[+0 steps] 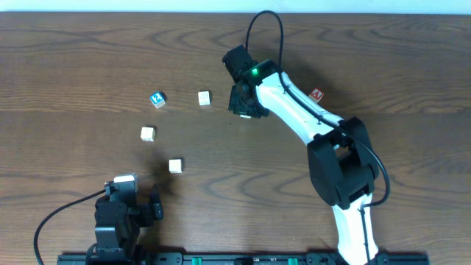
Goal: Spell out Ai2
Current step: 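Lift the I block and carry it toward the upper center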
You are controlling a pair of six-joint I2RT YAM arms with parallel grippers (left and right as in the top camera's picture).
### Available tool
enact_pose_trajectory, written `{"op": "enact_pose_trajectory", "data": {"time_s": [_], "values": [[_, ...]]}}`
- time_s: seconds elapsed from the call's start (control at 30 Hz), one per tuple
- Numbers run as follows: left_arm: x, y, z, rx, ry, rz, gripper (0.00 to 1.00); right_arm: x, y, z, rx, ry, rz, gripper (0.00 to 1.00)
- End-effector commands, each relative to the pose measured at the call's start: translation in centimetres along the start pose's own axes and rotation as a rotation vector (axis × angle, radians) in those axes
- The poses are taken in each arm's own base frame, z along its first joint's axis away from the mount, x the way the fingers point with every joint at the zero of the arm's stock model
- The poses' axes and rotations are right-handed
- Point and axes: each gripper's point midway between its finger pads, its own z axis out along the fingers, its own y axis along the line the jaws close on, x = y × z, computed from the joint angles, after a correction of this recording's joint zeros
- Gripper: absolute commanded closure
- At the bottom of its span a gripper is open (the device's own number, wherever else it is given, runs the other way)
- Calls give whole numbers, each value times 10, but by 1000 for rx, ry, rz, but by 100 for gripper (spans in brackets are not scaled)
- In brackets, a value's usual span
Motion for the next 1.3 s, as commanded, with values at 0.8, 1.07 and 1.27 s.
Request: {"op": "enact_pose_trajectory", "data": {"time_s": [0.8, 1.07, 1.27], "values": [[15, 2, 4, -9, 48, 9, 5, 7, 7, 22, 67, -18, -103, 98], [15, 2, 4, -9, 48, 9, 5, 5, 13, 21, 63, -43, -112, 98], [15, 2, 4, -9, 48, 9, 4, 6, 15, 21, 64, -50, -119, 98]]}}
